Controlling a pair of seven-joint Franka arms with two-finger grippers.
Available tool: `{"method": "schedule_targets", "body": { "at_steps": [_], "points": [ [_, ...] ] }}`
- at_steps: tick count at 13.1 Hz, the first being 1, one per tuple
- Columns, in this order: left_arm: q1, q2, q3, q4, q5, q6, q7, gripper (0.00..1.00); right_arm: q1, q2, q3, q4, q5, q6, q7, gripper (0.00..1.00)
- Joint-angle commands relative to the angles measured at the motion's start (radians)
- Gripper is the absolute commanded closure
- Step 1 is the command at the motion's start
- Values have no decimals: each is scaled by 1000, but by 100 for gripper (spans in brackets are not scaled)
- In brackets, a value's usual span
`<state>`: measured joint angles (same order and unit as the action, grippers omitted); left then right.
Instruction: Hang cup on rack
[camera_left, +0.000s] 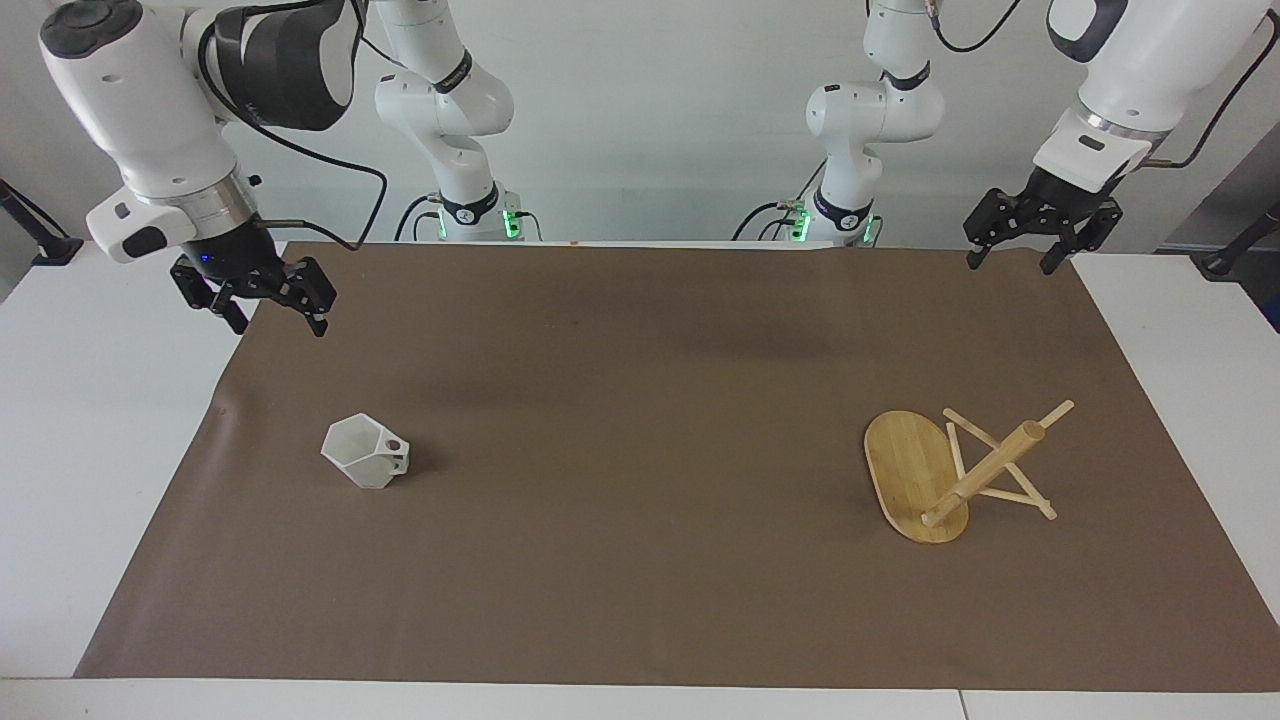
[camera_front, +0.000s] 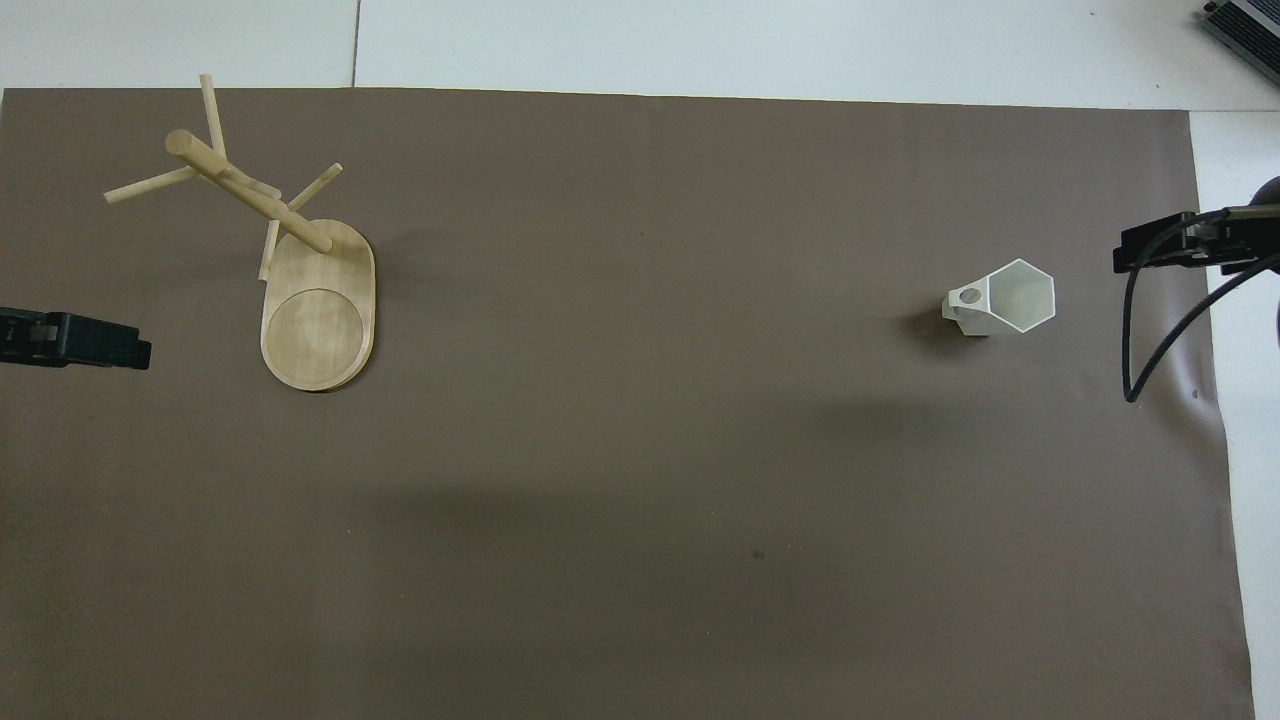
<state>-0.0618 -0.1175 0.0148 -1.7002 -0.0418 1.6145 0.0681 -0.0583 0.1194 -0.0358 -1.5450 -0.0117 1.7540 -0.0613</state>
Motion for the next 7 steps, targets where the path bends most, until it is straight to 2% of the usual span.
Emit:
{"method": "schedule_targets", "body": {
  "at_steps": [1,7],
  "points": [
    [0,-25,4,-29,-10,8,-4,0,-3,-23,-3,-66,10,67,0,0],
    [0,-25,4,-29,-10,8,-4,0,-5,34,-6,-73,10,154,6,0]
  ]
}}
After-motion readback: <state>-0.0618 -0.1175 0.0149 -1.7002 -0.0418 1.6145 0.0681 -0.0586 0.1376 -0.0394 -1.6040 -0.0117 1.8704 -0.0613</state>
